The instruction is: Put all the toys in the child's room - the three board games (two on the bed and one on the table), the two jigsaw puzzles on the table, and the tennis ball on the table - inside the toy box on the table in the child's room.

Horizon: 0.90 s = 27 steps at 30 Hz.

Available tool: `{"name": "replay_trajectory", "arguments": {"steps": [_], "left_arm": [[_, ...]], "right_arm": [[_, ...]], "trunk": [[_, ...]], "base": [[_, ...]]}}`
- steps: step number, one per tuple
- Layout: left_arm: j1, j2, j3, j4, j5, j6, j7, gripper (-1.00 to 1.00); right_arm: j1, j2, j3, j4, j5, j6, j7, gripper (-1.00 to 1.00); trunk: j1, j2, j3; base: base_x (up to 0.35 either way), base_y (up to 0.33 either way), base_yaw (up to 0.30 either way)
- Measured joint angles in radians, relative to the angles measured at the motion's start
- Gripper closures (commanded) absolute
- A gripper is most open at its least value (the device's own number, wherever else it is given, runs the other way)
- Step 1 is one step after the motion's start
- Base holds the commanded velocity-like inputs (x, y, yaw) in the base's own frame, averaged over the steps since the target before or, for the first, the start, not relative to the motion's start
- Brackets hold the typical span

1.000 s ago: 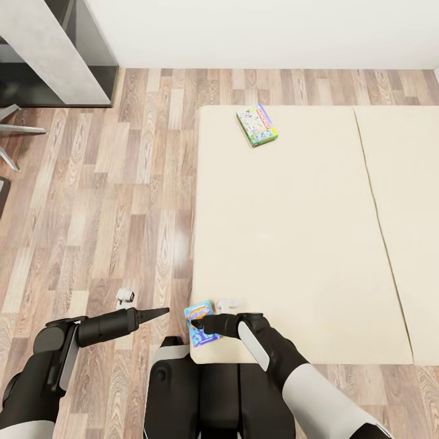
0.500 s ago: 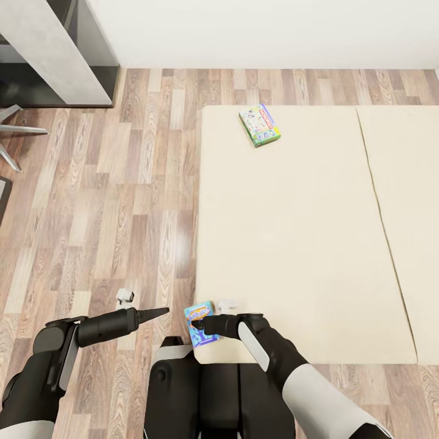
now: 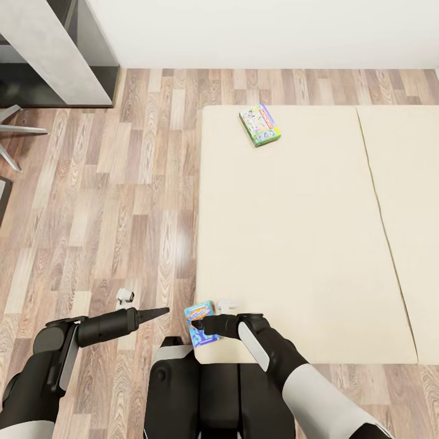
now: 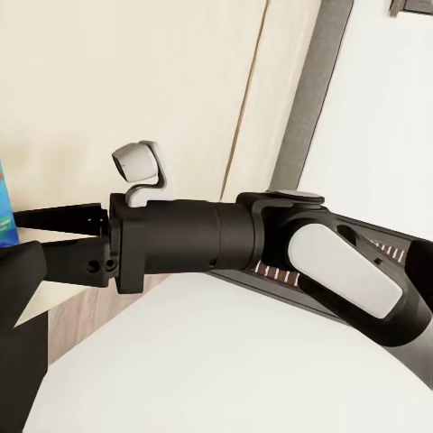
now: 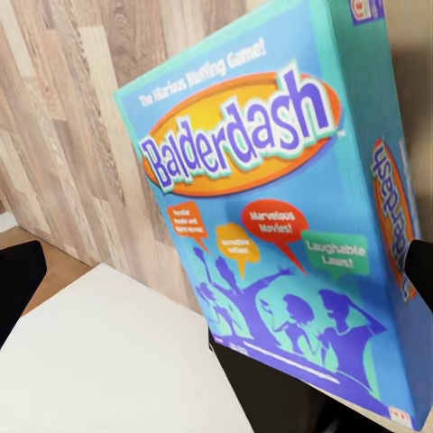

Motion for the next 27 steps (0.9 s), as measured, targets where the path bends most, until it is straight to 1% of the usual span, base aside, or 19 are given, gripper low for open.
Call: {"name": "replay_trajectory", "arguments": {"steps": [10,27], "left_arm": [[0.000,0.000,0.000,0.000,0.000,0.000,0.000,-1.00],[0.000,0.000,0.000,0.000,0.000,0.000,0.000,-1.00]], "right_arm": [[0.000,0.000,0.000,0.000,0.000,0.000,0.000,-1.00],[0.000,0.000,0.000,0.000,0.000,0.000,0.000,-1.00]], "trunk": [[0.000,0.000,0.000],[0.000,0.000,0.000]], "base": [[0.000,0.055,0.000],[0.000,0.004,0.000]]}}
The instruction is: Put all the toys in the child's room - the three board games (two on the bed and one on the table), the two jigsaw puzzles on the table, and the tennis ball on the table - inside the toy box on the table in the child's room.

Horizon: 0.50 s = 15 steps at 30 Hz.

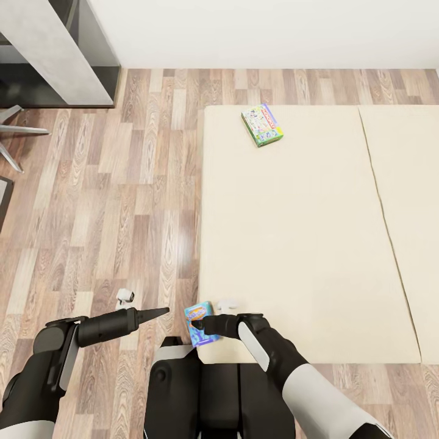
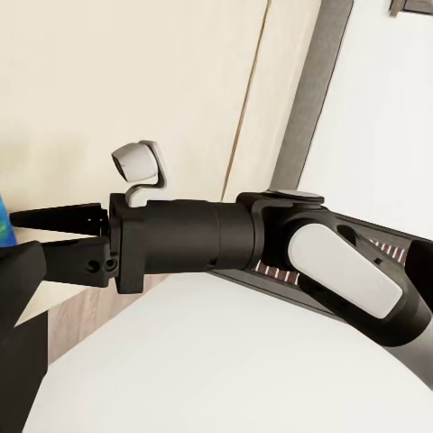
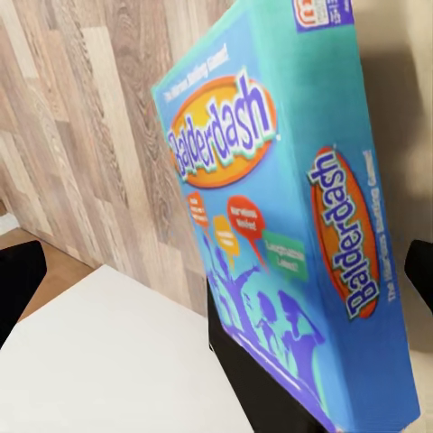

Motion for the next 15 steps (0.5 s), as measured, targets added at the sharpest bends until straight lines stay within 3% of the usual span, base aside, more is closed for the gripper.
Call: {"name": "replay_trajectory", "arguments": {"steps": [15], "left_arm": [[0.000,-0.001,-0.001,0.000,-0.001,0.000,0.000,-1.00]], "right_arm": [[0.000,0.000,0.000,0.000,0.000,0.000,-0.001,-1.00]], "trunk": [[0.000,0.000,0.000]], "base": [[0.000,0.000,0.000]]}}
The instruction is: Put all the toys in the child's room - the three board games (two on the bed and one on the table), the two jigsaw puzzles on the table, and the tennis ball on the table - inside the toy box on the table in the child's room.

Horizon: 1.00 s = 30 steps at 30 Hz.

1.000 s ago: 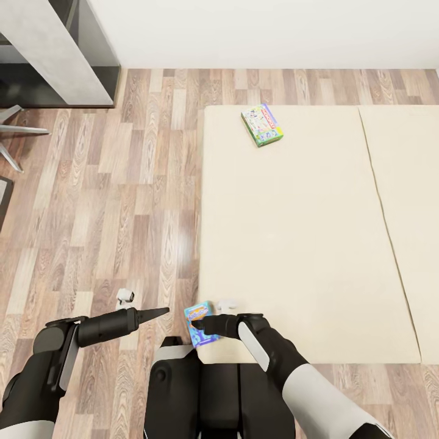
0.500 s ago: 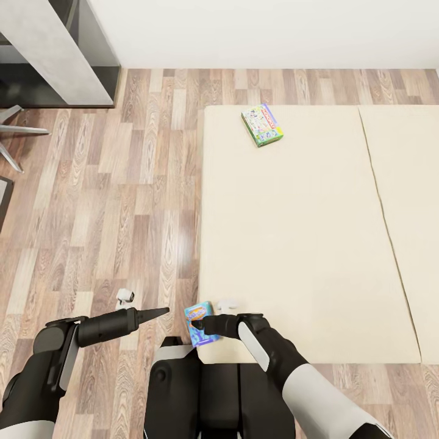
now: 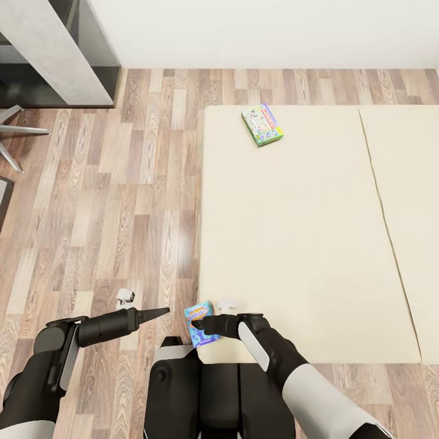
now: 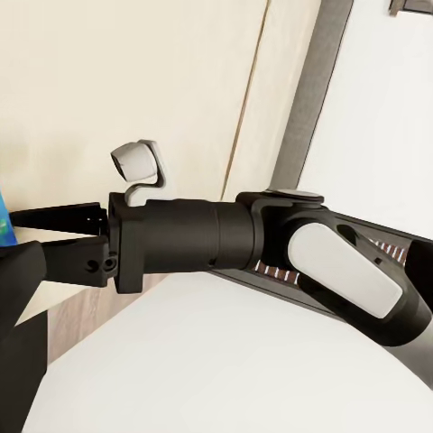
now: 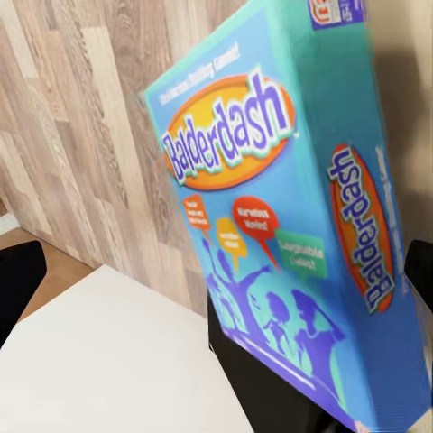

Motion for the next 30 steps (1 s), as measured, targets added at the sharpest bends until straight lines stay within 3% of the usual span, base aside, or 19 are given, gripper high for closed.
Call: {"name": "replay_trajectory", "arguments": {"steps": [30], "left_arm": [[0.000,0.000,0.001,0.000,0.000,0.000,0.000,-1.00]], "right_arm": [[0.000,0.000,-0.006,-0.013,0.015,0.001,-0.002,-1.00]], "trunk": [[0.000,0.000,0.000]], "base": [[0.000,0.000,0.000]]}}
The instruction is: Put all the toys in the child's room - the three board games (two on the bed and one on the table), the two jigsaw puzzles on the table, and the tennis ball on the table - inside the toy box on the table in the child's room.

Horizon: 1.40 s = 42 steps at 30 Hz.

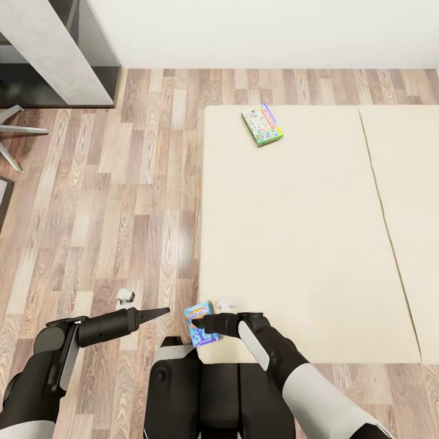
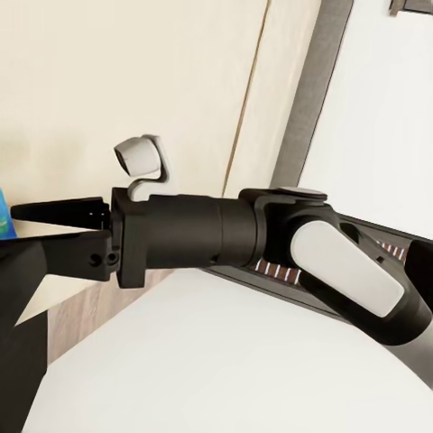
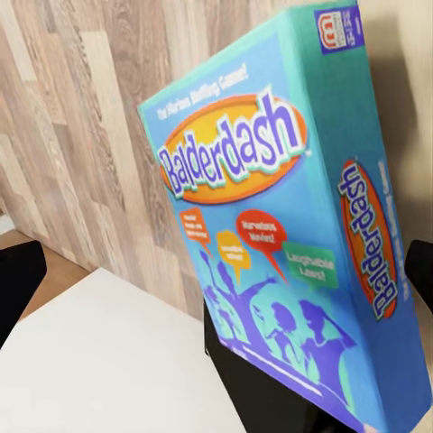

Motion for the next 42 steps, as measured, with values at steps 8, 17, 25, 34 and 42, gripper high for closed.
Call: {"name": "replay_trajectory", "arguments": {"steps": [8,17,25,34,42], "left_arm": [[0.000,0.001,0.000,0.000,0.000,0.000,0.000,-1.00],[0.000,0.002,0.001,0.000,0.000,0.000,0.000,-1.00],[0.000,0.002,0.000,0.000,0.000,0.000,0.000,-1.00],[0.000,0.001,0.000,0.000,0.000,0.000,0.000,-1.00],[0.000,0.000,0.000,0.000,0.000,0.000,0.000,-1.00]], "right_arm": [[0.001,0.000,-0.002,-0.002,0.000,0.000,0.001,-1.00],[0.001,0.000,-0.002,-0.006,0.000,0.000,-0.003,-1.00],[-0.001,0.000,0.000,-0.079,-0.005,0.034,-0.059,-1.00],[-0.002,0.000,0.000,-0.106,-0.011,0.059,-0.085,-1.00],[-0.002,0.000,0.000,-0.109,-0.012,0.061,-0.087,-1.00]], "trunk": [[0.000,0.000,0.000],[0.000,0.000,0.000],[0.000,0.000,0.000],[0.000,0.000,0.000],[0.000,0.000,0.000]], "base": [[0.000,0.000,0.000],[0.000,0.000,0.000],[0.000,0.000,0.000],[0.000,0.000,0.000],[0.000,0.000,0.000]]}}
